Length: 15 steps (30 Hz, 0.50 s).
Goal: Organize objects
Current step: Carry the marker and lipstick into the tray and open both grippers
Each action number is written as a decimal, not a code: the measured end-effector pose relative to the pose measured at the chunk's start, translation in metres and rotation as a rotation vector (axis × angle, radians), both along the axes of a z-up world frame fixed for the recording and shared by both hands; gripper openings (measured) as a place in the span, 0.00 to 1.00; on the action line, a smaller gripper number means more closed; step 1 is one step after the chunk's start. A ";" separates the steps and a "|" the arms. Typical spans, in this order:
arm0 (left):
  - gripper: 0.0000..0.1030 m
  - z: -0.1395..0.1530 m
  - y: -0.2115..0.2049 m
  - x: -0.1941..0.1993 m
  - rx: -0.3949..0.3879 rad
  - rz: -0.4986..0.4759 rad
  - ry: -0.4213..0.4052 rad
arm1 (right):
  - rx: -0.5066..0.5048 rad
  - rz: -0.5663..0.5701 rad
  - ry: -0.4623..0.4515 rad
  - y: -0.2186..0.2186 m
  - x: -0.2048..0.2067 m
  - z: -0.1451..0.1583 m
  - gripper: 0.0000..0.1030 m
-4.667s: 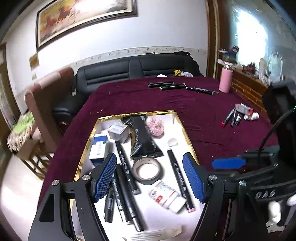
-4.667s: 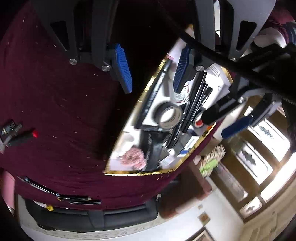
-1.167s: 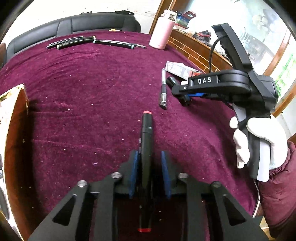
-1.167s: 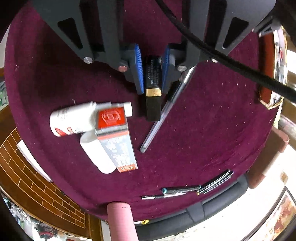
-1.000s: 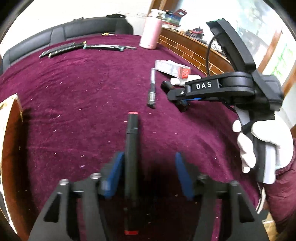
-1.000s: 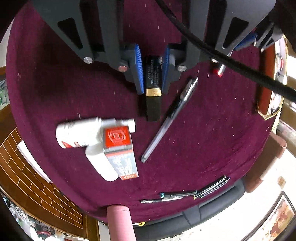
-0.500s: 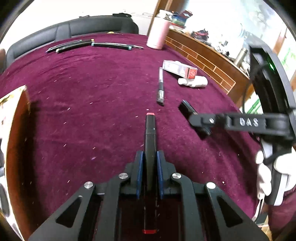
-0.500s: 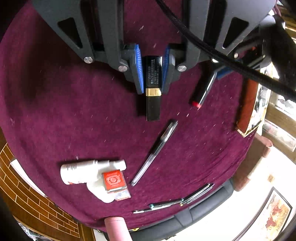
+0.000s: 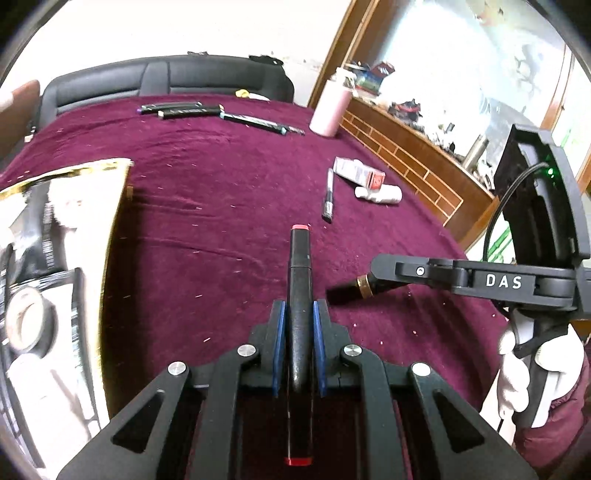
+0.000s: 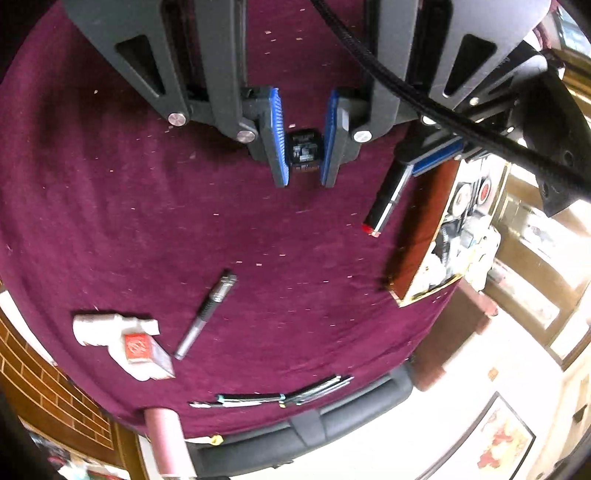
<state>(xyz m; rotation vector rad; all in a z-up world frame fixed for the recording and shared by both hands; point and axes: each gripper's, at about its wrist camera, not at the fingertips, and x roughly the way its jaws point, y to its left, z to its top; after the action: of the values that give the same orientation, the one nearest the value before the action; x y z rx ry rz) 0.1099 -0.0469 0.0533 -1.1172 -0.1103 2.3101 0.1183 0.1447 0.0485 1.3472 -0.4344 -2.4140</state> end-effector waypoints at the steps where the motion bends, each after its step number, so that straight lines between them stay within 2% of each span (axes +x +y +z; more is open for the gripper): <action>1: 0.11 0.003 -0.006 0.003 0.009 0.007 0.007 | -0.002 0.007 0.004 -0.003 0.002 0.002 0.15; 8: 0.11 0.025 -0.051 0.023 0.072 0.072 0.062 | 0.000 0.069 0.052 -0.030 0.011 0.023 0.15; 15: 0.11 0.043 -0.103 0.035 0.095 0.173 0.124 | -0.027 0.205 0.092 -0.080 0.013 0.049 0.15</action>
<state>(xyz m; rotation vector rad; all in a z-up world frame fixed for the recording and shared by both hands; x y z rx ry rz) 0.1446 -0.1500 0.0961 -0.9465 -0.2767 2.4922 0.1309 0.0644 0.0976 1.2016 -0.2884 -2.2824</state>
